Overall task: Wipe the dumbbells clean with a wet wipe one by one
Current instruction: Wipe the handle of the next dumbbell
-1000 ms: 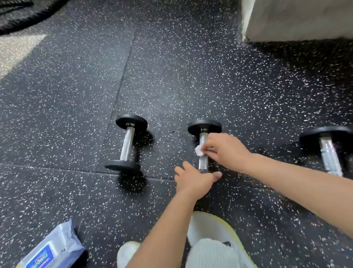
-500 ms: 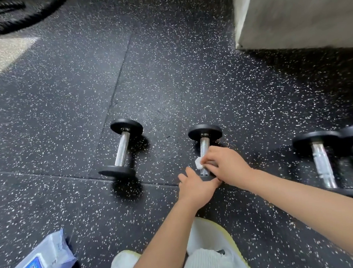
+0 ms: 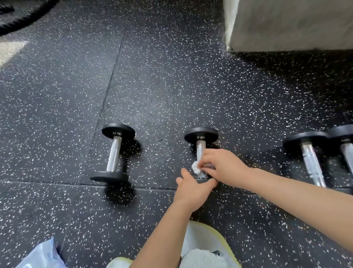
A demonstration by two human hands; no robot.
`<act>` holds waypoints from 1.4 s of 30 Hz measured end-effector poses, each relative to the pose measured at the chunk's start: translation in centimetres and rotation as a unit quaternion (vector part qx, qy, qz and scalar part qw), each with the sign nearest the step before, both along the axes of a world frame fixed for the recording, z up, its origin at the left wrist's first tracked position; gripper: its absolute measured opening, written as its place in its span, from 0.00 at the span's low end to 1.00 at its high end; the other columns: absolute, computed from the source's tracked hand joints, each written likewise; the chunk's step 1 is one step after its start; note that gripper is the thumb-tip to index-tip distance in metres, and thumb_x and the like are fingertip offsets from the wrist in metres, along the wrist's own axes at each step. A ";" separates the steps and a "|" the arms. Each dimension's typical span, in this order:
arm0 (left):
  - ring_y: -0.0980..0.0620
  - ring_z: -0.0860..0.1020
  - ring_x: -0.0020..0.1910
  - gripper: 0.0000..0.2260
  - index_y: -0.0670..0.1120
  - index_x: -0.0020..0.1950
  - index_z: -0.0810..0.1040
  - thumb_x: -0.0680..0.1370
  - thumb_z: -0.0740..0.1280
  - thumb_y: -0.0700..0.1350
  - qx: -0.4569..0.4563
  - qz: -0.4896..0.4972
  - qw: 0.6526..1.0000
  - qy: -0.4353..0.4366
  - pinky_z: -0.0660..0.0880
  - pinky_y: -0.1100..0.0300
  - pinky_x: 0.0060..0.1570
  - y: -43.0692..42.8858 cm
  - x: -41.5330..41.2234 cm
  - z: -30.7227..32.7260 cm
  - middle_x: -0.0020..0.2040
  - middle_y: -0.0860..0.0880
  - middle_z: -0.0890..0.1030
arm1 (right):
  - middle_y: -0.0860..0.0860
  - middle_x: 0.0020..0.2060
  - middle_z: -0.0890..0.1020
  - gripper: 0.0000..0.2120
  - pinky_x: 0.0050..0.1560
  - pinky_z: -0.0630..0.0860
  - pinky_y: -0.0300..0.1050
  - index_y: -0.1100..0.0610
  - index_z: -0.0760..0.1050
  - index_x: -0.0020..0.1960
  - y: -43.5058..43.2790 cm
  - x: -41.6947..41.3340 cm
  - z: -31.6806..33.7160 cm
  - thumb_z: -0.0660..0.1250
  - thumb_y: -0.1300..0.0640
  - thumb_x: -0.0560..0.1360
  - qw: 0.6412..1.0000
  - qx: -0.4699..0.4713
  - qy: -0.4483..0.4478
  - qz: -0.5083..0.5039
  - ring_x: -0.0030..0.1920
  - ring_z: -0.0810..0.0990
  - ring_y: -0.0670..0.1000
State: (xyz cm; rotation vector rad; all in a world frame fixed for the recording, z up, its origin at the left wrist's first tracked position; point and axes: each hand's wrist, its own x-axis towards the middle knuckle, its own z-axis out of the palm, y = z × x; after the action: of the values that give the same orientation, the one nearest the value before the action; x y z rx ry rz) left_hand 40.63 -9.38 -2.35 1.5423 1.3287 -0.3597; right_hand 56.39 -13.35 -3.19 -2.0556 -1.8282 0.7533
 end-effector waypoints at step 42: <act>0.38 0.69 0.73 0.55 0.43 0.81 0.51 0.68 0.76 0.68 0.058 0.003 0.997 0.047 0.71 0.45 0.69 -2.1 2.7 -0.2 0.74 0.42 0.62 | 0.49 0.48 0.76 0.09 0.39 0.74 0.48 0.52 0.82 0.52 0.0 0.7 -0.8 0.63 0.52 0.81 0.990 0.063 -0.107 -0.070 0.44 0.79 0.54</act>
State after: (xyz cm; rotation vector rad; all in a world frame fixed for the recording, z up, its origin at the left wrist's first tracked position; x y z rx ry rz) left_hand 43.36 -11.50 -2.59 1.6335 1.4498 -0.3601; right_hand 57.08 -13.38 -4.03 -2.2247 -1.7631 0.3823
